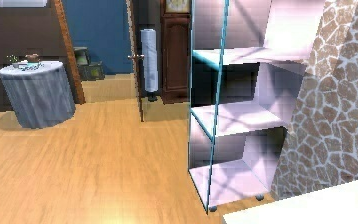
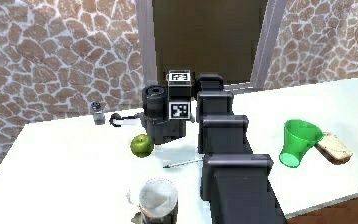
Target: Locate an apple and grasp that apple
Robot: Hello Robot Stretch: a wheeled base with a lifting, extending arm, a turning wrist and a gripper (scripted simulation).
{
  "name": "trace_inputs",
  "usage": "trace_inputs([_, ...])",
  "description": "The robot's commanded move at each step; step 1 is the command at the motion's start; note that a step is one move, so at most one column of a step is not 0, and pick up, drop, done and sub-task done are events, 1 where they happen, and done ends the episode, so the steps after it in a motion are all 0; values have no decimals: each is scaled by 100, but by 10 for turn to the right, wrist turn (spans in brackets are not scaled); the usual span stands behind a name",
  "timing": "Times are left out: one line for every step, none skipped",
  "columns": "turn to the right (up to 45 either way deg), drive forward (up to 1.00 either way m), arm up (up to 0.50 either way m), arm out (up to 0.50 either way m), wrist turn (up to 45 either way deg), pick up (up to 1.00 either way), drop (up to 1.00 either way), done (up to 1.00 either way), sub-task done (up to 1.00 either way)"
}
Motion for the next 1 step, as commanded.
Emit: trace_inputs([0,0,-12,0,0,0,0,0,0])
